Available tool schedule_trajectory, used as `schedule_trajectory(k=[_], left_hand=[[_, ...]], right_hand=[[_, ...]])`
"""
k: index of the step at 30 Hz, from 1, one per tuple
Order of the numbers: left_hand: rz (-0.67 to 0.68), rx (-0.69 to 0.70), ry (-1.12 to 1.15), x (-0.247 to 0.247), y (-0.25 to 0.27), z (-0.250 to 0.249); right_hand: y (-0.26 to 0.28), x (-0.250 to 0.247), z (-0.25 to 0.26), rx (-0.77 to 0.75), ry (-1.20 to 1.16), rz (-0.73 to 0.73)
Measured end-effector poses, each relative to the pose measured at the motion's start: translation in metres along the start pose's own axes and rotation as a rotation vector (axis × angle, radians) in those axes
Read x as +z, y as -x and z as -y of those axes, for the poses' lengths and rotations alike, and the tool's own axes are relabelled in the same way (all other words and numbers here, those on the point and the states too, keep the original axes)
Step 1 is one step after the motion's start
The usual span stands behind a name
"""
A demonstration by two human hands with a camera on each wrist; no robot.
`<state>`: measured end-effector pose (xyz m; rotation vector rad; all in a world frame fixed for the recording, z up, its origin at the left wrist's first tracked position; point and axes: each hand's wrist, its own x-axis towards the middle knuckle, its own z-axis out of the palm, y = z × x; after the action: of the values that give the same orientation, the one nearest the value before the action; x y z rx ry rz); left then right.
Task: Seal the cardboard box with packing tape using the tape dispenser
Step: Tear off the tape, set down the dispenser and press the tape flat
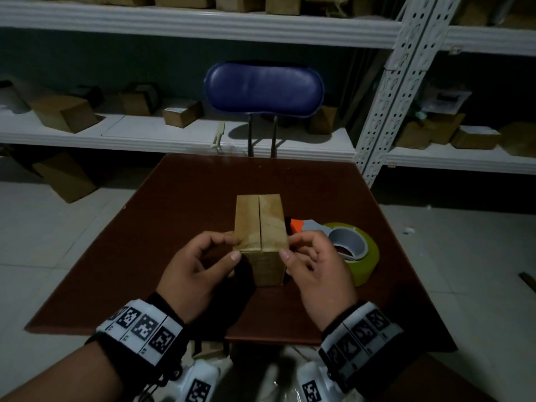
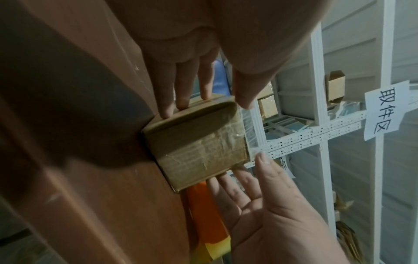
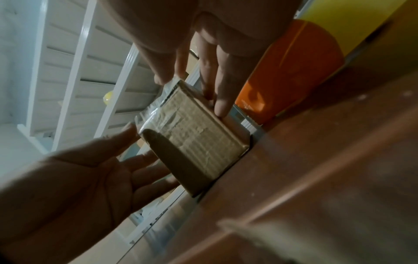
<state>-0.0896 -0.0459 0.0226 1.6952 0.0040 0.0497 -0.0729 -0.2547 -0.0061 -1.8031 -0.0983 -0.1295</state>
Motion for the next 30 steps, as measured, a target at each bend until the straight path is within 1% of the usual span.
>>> schedule_trajectory(k=[2, 7, 11, 17, 20, 23, 27, 30], left_hand=[[-0.003, 0.005, -0.016, 0.000, -0.002, 0.001], [-0.020, 0.046, -0.097, -0.001, -0.005, 0.004], [0.001, 0.054, -0.110, -0.001, -0.004, 0.001], [0.048, 0.050, -0.163, -0.005, -0.004, 0.001], [0.056, 0.043, -0.177, -0.003, -0.003, -0.001], [0.012, 0.047, -0.228, 0.002, -0.002, -0.002], [-0.072, 0.087, -0.352, 0.009, -0.002, -0.001], [-0.115, 0.084, -0.401, 0.010, -0.004, 0.001]], right_hand=[[0.000, 0.001, 0.003, -0.025, 0.060, 0.023], [0.000, 0.000, 0.005, -0.043, 0.187, 0.019], [-0.002, 0.000, 0.010, -0.102, 0.214, 0.012], [-0.006, -0.001, 0.009, -0.156, 0.242, 0.040], [-0.007, 0.000, 0.007, -0.144, 0.229, 0.055], [-0.008, 0.004, 0.005, -0.123, 0.210, 0.037], [-0.009, 0.008, 0.006, -0.108, 0.254, -0.012], [-0.012, 0.010, 0.006, -0.088, 0.260, -0.043]])
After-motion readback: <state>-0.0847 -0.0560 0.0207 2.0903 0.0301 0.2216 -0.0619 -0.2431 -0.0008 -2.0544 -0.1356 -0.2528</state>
